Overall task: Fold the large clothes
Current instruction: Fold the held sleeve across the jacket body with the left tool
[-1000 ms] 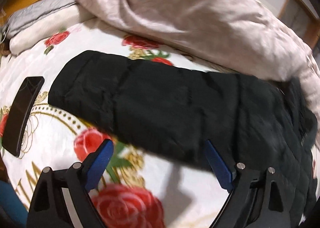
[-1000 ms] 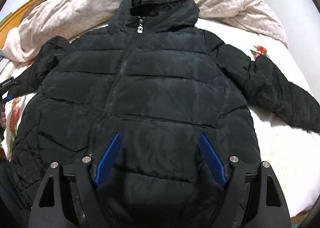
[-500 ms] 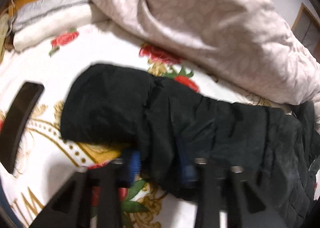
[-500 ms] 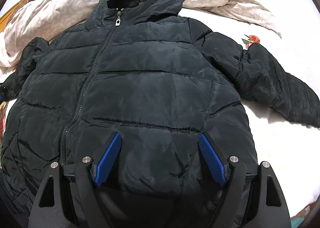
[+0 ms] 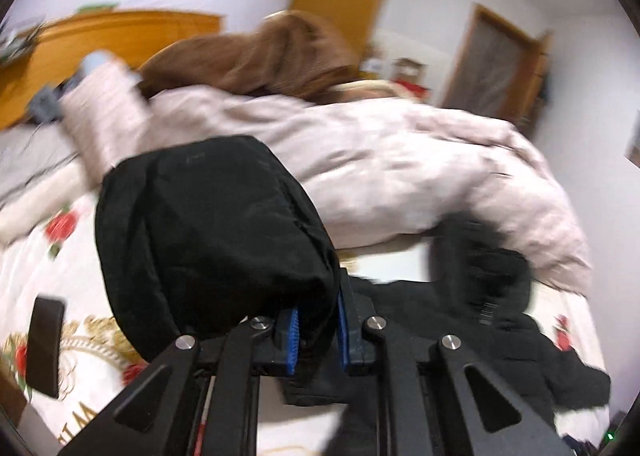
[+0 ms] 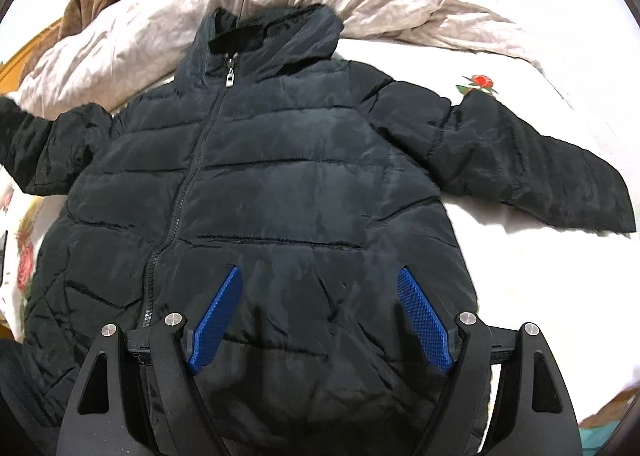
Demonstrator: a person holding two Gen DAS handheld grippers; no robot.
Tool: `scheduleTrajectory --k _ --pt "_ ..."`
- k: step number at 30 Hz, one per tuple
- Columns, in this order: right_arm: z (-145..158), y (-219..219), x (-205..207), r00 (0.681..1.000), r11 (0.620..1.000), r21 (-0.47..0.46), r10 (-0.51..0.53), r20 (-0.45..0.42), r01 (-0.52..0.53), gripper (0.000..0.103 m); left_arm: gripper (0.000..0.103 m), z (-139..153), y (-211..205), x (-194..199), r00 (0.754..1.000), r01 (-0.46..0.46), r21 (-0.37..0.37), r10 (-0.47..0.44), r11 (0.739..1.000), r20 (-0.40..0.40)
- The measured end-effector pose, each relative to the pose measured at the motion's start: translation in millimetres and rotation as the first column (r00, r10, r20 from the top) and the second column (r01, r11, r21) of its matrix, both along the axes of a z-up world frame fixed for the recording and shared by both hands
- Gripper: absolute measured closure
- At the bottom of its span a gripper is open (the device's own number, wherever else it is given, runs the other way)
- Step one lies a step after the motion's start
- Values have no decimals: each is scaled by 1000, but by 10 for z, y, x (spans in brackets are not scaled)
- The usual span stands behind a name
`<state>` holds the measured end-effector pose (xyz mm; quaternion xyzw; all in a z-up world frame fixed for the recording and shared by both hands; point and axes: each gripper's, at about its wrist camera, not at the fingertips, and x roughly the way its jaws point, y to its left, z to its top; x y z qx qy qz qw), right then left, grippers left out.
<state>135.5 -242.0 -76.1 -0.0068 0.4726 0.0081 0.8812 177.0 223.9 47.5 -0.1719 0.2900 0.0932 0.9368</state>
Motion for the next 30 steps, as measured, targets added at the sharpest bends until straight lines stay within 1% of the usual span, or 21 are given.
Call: scheduleTrajectory --k 3,5,7,9,11,14,18,19,20,21,22,23,24,25,27,30 --pt "96 -111 -97 1000 1000 22 -17 21 17 23 87 202 -444 47 993 113 9 -113 994 26" --pt "157 -186 -177 999 999 39 -29 35 28 23 87 282 -764 111 982 187 17 -187 982 29" --pt "195 -249 -234 998 998 45 -39 47 36 23 87 307 -1111 189 965 261 15 -261 965 27" --pt "214 -321 -274 997 998 48 -46 54 44 23 87 269 -1430 262 942 336 4 -336 942 17" --pt "211 -411 -318 997 996 60 -62 52 59 23 87 187 -1744 333 918 397 -10 -397 918 0" --pt "160 -557 -364 995 993 83 -89 38 86 23 87 -66 -2138 461 882 467 -40 -468 883 -53" --pt "78 -728 -394 992 987 103 -124 16 121 23 86 -452 -2593 645 845 516 -45 -516 856 -138" --pt "51 -773 -393 991 985 108 -134 10 132 23 85 -525 -2665 674 840 521 -42 -521 853 -150" --pt "32 -809 -393 990 984 111 -142 7 140 23 83 -613 -2736 708 835 525 -43 -525 850 -167" --pt "16 -830 -397 989 983 113 -148 5 146 23 77 -679 -2806 732 826 534 -59 -536 843 -177" --pt "-5 -855 -386 988 981 117 -155 3 154 23 67 -745 -2855 770 814 544 -89 -550 834 -186" --pt "-23 -877 -382 987 979 122 -162 1 160 23 61 -808 -2890 805 804 549 -121 -562 827 -196" --pt "-40 -895 -376 986 978 130 -167 -1 166 23 48 -856 -2909 821 794 553 -153 -574 819 -200" --pt "-56 -909 -367 985 976 137 -170 -5 169 23 38 -890 -2948 821 789 556 -173 -582 813 -196" --pt "-63 -924 -359 985 974 147 -172 -6 171 23 29 -865 -2990 789 786 564 -189 -593 804 -173" --pt "-47 -914 -330 986 973 161 -168 5 165 23 20 -733 -3038 710 769 600 -203 -628 774 -122"
